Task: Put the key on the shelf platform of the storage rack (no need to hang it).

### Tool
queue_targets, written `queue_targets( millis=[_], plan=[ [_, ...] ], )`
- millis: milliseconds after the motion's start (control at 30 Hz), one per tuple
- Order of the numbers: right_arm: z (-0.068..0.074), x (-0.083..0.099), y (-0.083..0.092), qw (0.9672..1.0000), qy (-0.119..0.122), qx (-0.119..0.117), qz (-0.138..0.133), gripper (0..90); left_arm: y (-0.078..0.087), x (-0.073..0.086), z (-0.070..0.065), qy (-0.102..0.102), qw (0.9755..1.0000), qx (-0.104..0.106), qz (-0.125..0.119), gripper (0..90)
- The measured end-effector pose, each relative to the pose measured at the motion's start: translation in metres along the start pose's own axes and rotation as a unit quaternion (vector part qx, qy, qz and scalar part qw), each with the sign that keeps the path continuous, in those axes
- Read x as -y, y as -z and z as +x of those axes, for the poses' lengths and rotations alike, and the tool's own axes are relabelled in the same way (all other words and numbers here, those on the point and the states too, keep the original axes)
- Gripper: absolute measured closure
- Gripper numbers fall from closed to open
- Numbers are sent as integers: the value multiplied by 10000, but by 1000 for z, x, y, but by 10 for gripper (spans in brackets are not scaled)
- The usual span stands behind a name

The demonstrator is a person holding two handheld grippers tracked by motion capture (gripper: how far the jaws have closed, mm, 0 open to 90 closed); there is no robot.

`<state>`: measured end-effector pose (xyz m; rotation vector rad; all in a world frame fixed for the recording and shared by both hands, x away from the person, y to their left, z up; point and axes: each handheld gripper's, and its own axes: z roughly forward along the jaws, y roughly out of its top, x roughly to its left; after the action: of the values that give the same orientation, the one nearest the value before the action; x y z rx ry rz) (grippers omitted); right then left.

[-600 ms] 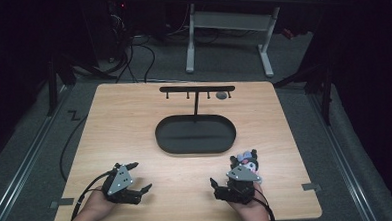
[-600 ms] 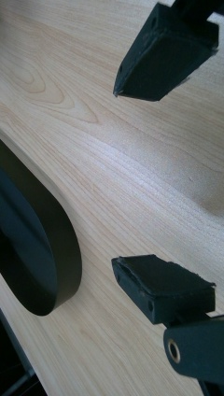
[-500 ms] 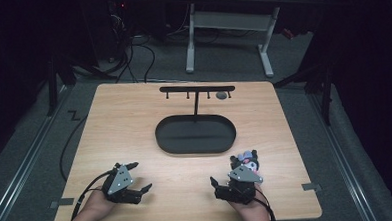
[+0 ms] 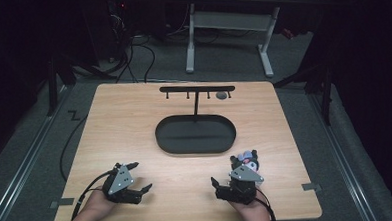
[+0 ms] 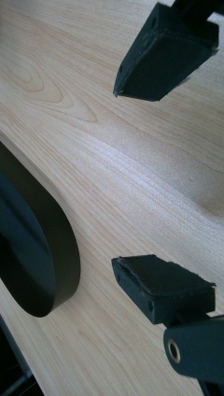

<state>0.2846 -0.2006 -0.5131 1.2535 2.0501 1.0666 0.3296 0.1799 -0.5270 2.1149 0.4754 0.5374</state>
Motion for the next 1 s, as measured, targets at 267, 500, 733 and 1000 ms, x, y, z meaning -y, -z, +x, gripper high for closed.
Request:
queue_targets(
  millis=[267,500,733,1000],
  plan=[
    [0,0,-1,9997,-173,-94,116,152,0,0,0,10,10000,-4,0,155],
    [1,-2,-2,9988,-235,-212,363,156,0,0,1,35,10000,29,6,155],
    [9,-5,-6,9979,-98,-189,611,157,-1,0,2,105,9999,70,2,155],
    [13,-7,-6,9971,-129,-244,712,186,-1,0,2,106,9999,75,2,155]
  ],
)
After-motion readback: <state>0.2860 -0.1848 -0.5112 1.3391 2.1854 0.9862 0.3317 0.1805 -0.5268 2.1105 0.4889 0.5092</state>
